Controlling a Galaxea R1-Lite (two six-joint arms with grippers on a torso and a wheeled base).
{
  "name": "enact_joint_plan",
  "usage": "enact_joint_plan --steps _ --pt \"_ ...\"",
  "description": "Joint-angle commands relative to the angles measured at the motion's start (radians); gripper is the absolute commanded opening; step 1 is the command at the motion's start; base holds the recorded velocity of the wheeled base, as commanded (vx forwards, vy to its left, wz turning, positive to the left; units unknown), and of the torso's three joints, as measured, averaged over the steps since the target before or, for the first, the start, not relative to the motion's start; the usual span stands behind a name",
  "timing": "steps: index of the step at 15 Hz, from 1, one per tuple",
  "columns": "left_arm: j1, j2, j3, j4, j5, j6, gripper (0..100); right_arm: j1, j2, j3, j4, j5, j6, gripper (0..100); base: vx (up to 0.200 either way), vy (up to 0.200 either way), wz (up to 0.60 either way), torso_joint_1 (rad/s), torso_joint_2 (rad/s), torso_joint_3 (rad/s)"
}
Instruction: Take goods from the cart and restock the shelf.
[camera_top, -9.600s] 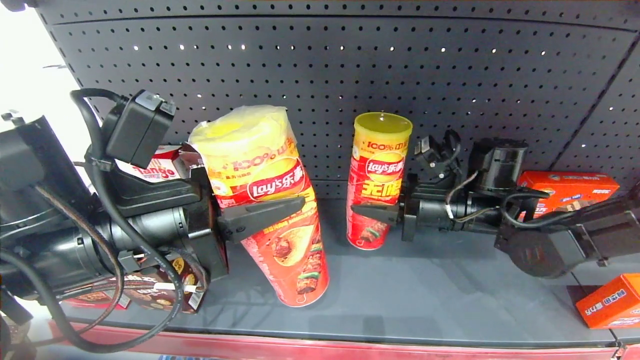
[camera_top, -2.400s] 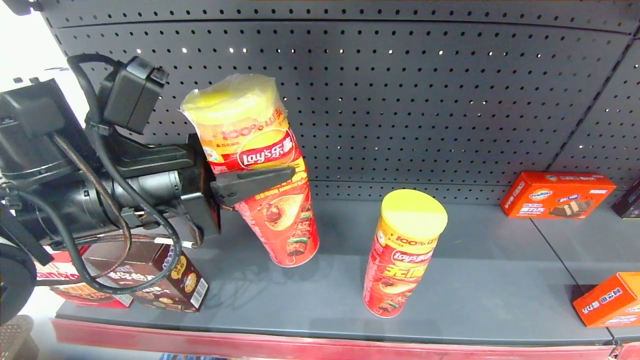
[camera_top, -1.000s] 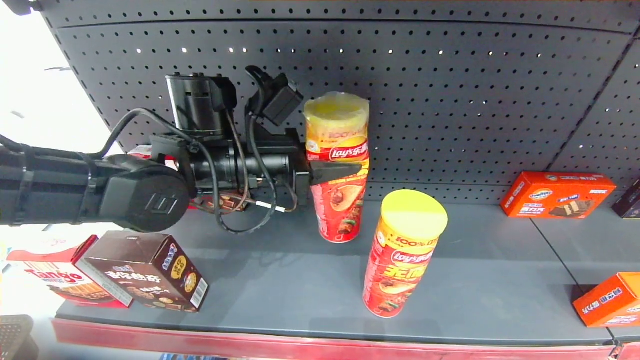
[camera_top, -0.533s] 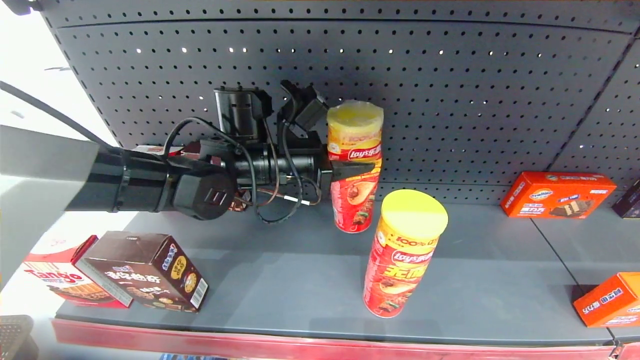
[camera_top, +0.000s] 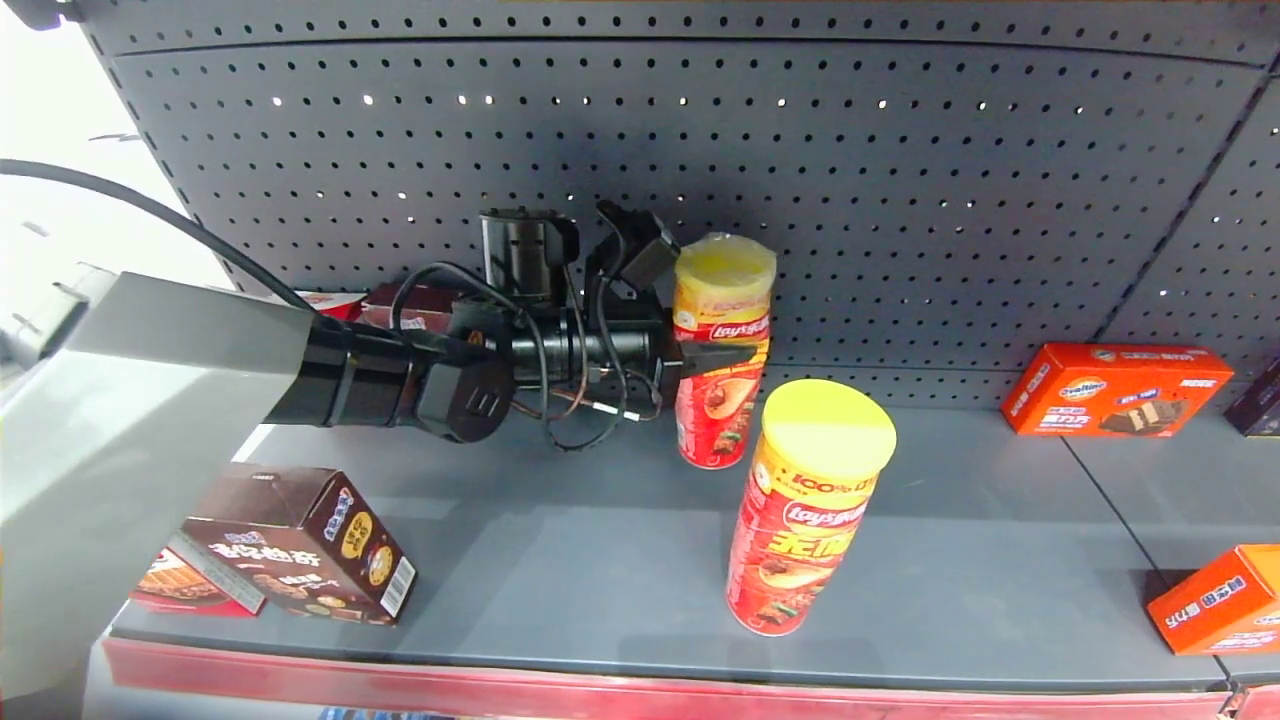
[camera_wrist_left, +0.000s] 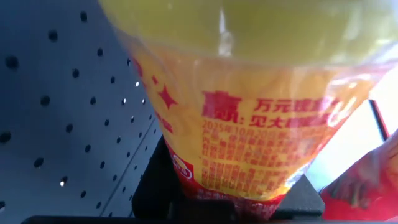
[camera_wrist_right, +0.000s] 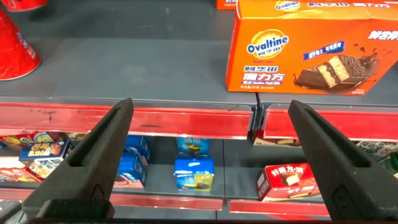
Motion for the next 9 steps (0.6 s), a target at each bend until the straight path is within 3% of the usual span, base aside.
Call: enact_joint_plan --steps 1,6,9 --pt "0.0 0.019 -0.003 0.001 0.0 0.011 0 0.0 0.001 0.0 0.0 0.0 -0.001 100 0.0 0.0 0.0 0.0 0.0 0.0" --pt "0.007 0.03 0.0 0.001 0.0 0.018 0 0.0 0.001 0.0 0.0 0.0 0.0 100 0.0 0.0 0.0 0.0 0.0 0.0" --pt "0.01 0.035 0.012 0.001 -0.002 0.055 0 0.0 0.003 0.0 0.0 0.0 -0.001 100 0.0 0.0 0.0 0.0 0.0 0.0"
